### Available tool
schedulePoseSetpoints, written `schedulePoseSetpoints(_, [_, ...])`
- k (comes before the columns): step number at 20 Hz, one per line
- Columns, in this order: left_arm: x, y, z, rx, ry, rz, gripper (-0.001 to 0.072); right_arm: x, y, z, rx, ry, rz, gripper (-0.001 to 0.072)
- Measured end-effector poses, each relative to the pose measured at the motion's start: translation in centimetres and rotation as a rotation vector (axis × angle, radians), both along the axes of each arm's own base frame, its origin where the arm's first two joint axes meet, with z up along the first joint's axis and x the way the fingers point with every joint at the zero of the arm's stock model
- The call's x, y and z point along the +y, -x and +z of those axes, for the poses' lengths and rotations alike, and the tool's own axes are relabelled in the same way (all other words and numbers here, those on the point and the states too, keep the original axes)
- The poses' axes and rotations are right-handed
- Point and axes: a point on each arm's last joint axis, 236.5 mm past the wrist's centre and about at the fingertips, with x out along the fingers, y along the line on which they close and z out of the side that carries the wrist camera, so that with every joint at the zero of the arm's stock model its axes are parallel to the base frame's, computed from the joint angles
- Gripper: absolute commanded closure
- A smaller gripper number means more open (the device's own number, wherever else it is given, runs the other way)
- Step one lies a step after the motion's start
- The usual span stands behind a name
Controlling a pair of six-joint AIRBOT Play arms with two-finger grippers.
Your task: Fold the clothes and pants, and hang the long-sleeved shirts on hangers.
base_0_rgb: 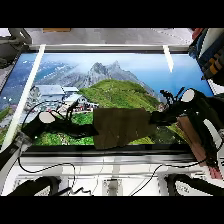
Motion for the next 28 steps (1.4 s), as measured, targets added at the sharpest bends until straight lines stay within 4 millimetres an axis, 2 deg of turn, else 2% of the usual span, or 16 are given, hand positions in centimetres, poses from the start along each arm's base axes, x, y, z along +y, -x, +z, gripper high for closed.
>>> schedulePoseSetpoints(2, [0.0,-0.9,-0.3,-0.023,-0.008,0.029,0.0009,-0.6,-1.7,0.1,-0.077,0.021,0.014,0.0160])
schedulePoseSetpoints(4, [0.1,-1.8,-0.2,-0.044,-0.012,0.051,0.0009,-2.0,-4.4,1.0,-0.182,0.053,-0.007,0.0182])
schedulePoseSetpoints(5, [0.1,-2.0,-0.2,-0.050,-0.013,0.057,0.0009,-3.2,-5.8,1.5,-0.228,0.073,-0.034,0.0251])
schedulePoseSetpoints(7, [0.2,-2.6,-0.1,-0.064,-0.015,0.069,0.0009,-6.1,-7.8,2.5,-0.277,0.099,-0.101,0.0259])
schedulePoseSetpoints(8, [0.2,-2.7,-0.1,-0.066,-0.015,0.071,0.0009,-7.6,-8.2,2.6,-0.277,0.103,-0.126,0.0258])
schedulePoseSetpoints(10, [0.3,-2.9,0.0,-0.072,-0.017,0.075,0.0009,-9.0,-7.6,1.8,-0.219,0.046,-0.141,0.0251])
schedulePoseSetpoints(12, [0.3,-3.0,0.0,-0.075,-0.018,0.078,0.0009,-7.8,-6.3,0.8,-0.139,-0.091,-0.122,0.0082])
schedulePoseSetpoints(13, [0.3,-3.0,0.0,-0.077,-0.017,0.079,0.0009,-6.6,-5.8,0.3,-0.115,-0.170,-0.103,0.0037])
schedulePoseSetpoints(15, [0.3,-3.1,0.0,-0.079,-0.018,0.082,0.0009,-4.5,-5.7,-0.5,-0.108,-0.270,-0.068,0.0032])
schedulePoseSetpoints(19, [0.4,-3.2,0.0,-0.083,-0.019,0.085,0.0009,-1.8,-6.3,-2.9,-0.131,-0.275,0.013,0.0032])
schedulePoseSetpoints(24, [0.5,-3.6,0.0,-0.096,-0.021,0.097,0.0009,-1.3,-6.9,-6.4,-0.112,-0.178,0.018,0.0036])
schedulePoseSetpoints(26, [0.5,-3.8,0.0,-0.099,-0.023,0.100,0.0009,-1.6,-6.7,-7.6,-0.079,-0.161,-0.003,0.0064])
schedulePoseSetpoints(28, [0.5,-3.9,0.0,-0.104,-0.025,0.104,0.0010,-0.6,-6.1,-8.2,-0.023,-0.203,-0.021,0.0071])
